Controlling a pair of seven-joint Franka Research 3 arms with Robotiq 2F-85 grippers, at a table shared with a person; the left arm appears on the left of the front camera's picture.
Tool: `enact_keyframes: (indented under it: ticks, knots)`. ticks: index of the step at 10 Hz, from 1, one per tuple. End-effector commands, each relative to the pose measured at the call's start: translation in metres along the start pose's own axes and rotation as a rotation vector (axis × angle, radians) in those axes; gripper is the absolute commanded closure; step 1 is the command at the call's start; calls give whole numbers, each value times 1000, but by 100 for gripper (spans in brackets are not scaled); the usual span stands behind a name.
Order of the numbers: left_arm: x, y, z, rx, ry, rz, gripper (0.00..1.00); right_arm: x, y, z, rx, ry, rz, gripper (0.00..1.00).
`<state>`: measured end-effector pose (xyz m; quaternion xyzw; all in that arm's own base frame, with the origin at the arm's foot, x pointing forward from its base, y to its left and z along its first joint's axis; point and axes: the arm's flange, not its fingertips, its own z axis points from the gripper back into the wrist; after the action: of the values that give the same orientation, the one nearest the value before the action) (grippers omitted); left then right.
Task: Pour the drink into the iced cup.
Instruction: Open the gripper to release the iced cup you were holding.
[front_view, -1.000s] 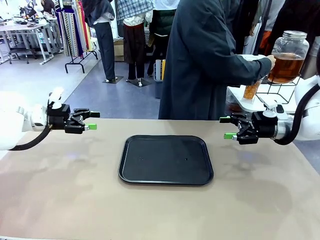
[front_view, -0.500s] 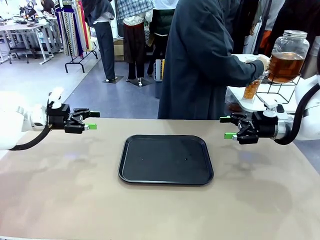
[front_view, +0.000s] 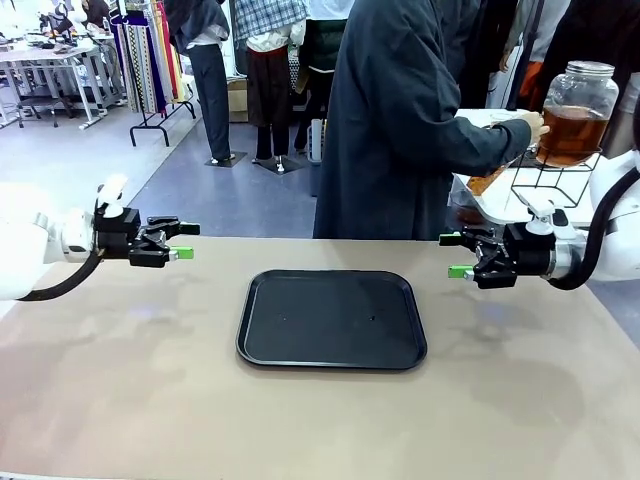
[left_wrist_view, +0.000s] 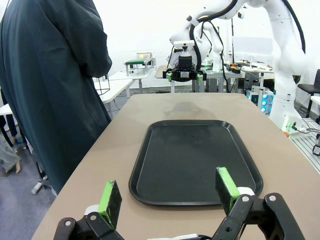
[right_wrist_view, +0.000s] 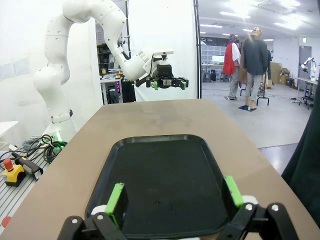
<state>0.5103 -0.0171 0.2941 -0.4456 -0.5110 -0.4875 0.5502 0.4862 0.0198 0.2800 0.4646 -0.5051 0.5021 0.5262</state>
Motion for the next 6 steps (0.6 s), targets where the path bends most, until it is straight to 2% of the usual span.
enact_keyframes:
  ticks: [1,6]
  knots:
    - [2,0,-1,-1,-6,5,0,3,0,-2,3,-2,6,0]
    - [2,0,-1,-1,-6,5,0,3,0,-2,3,-2,6,0]
